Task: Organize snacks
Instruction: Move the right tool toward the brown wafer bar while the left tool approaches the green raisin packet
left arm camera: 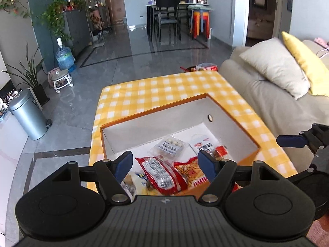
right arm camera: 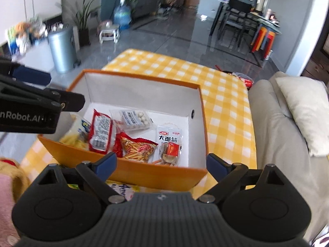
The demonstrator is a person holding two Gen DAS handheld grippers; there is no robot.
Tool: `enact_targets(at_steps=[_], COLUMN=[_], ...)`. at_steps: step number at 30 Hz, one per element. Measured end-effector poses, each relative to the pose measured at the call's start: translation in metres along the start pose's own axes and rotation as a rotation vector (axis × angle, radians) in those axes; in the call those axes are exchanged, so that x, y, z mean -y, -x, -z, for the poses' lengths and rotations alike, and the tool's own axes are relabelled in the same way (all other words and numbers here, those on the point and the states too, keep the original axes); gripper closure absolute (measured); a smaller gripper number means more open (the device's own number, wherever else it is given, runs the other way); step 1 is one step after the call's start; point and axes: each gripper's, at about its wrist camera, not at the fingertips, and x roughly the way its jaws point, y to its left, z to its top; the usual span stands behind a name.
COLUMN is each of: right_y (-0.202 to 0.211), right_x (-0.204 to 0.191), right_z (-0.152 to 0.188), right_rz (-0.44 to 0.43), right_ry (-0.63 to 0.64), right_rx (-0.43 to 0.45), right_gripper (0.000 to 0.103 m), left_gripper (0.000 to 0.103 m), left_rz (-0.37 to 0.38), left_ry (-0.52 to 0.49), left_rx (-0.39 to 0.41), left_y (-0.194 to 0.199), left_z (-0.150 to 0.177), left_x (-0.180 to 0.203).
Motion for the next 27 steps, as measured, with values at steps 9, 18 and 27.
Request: enact_targets(at_steps=[9, 18, 27], right_y=[0.043, 0.049, 0.030], right_x=[-0.001, 0.008, 0.008], right_z=[0.057, 0.106, 0.143], right_rz=[-0.037, -0.014, 0.004], right_ry=[-0.164, -0.275, -0.254], right_rx=[0.073, 0.026, -0.045], right_gripper=[0.010, 0.013, 0.014], left_gripper=[0.016, 0.022, 0.025], left_rz=[0.083, 0.112, 0.123], left_ry=[0.027, 0.061, 0.079], left_rx=[-0.008, -0.089, -0.165], left_y=[0.022, 0.018, 0.002], left_z=[0.045, 0.084, 0.107], left_x=[0.007, 0.012, 0.012])
